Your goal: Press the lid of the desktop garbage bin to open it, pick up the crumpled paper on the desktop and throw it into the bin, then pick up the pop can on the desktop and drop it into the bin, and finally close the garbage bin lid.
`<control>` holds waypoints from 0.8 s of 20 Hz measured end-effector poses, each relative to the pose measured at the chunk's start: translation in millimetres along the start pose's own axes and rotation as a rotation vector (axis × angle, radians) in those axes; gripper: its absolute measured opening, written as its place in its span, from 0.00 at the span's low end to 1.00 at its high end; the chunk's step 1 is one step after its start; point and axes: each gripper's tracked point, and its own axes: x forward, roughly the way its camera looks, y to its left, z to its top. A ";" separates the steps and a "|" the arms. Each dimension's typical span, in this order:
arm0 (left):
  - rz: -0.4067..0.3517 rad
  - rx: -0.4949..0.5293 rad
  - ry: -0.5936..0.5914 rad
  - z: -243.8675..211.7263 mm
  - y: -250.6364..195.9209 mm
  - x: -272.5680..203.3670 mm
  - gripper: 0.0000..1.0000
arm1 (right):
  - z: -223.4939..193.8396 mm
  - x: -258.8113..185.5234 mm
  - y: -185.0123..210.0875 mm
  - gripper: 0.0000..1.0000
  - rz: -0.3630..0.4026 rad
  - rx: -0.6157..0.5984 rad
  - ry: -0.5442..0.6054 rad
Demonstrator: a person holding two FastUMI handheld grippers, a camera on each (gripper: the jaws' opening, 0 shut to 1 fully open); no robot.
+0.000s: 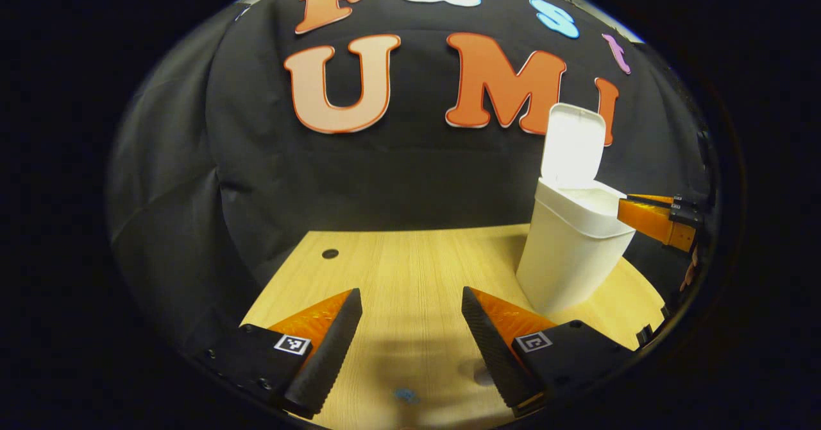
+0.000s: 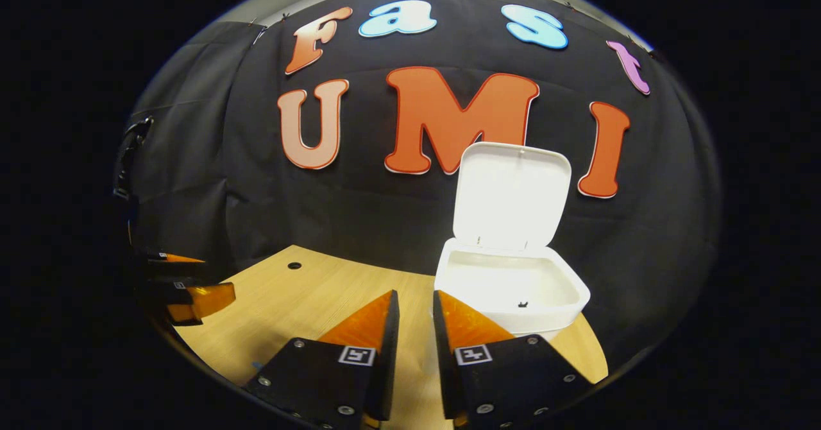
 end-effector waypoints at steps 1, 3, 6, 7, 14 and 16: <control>-0.005 0.011 0.027 -11.4 2.3 5.7 1.00 | -8.1 0.7 3.5 0.43 -0.003 0.003 0.025; -0.026 0.034 0.088 -34.8 3.5 10.6 1.00 | -21.8 0.1 13.2 0.57 0.013 0.018 0.066; -0.074 0.034 0.201 -77.0 -2.2 16.0 1.00 | -44.2 -3.8 27.7 0.72 0.043 0.029 0.120; -0.088 0.023 0.245 -91.9 -3.1 15.7 1.00 | -51.0 -5.5 31.2 0.77 0.048 0.024 0.136; -0.120 -0.052 0.501 -160.9 0.1 6.7 0.98 | -100.8 -26.2 54.0 0.85 0.085 0.015 0.249; -0.121 -0.045 0.559 -173.7 2.2 3.8 0.99 | -113.2 -31.6 58.7 0.87 0.095 0.013 0.279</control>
